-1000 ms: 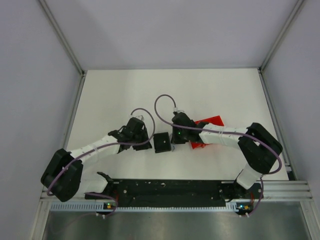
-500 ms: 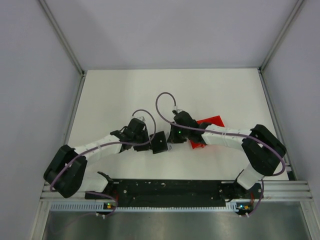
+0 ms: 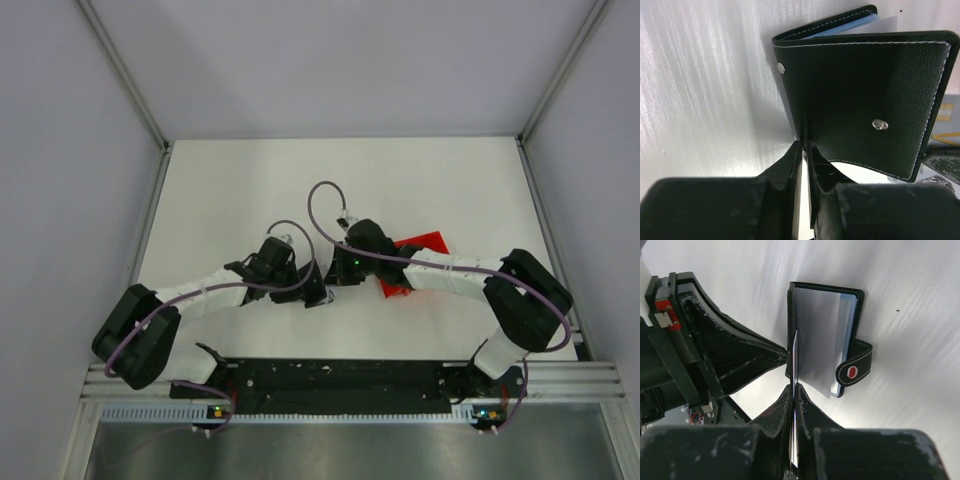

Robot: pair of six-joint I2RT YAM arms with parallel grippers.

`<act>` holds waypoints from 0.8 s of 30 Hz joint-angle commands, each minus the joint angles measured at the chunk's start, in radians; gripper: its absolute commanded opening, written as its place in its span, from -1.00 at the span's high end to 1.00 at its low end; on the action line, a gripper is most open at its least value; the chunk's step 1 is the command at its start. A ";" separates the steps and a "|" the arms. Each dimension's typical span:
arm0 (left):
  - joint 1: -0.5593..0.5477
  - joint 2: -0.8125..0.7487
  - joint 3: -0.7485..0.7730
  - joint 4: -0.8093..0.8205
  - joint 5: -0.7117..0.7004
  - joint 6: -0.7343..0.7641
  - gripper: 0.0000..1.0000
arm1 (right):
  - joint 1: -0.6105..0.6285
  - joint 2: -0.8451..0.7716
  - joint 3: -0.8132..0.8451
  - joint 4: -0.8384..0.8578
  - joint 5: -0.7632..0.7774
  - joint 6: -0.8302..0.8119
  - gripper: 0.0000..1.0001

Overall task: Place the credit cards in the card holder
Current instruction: Open the card holder at the center of the board.

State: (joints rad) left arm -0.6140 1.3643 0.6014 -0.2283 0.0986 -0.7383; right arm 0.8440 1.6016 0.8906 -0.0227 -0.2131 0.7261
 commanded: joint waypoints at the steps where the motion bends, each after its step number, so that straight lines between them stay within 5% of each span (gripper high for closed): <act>1: -0.003 0.004 -0.031 0.029 -0.016 0.011 0.81 | 0.013 0.017 0.040 0.093 -0.063 -0.004 1.00; 12: -0.001 -0.048 -0.061 0.000 -0.080 0.008 1.00 | 0.069 0.090 0.110 0.098 -0.078 -0.002 1.00; 24: -0.001 -0.090 -0.124 -0.054 -0.166 -0.095 1.00 | 0.107 0.190 0.185 0.032 -0.046 -0.010 1.00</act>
State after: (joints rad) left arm -0.6144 1.2839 0.5308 -0.2352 -0.0143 -0.7948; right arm 0.9276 1.7447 1.0237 0.0349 -0.2710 0.7269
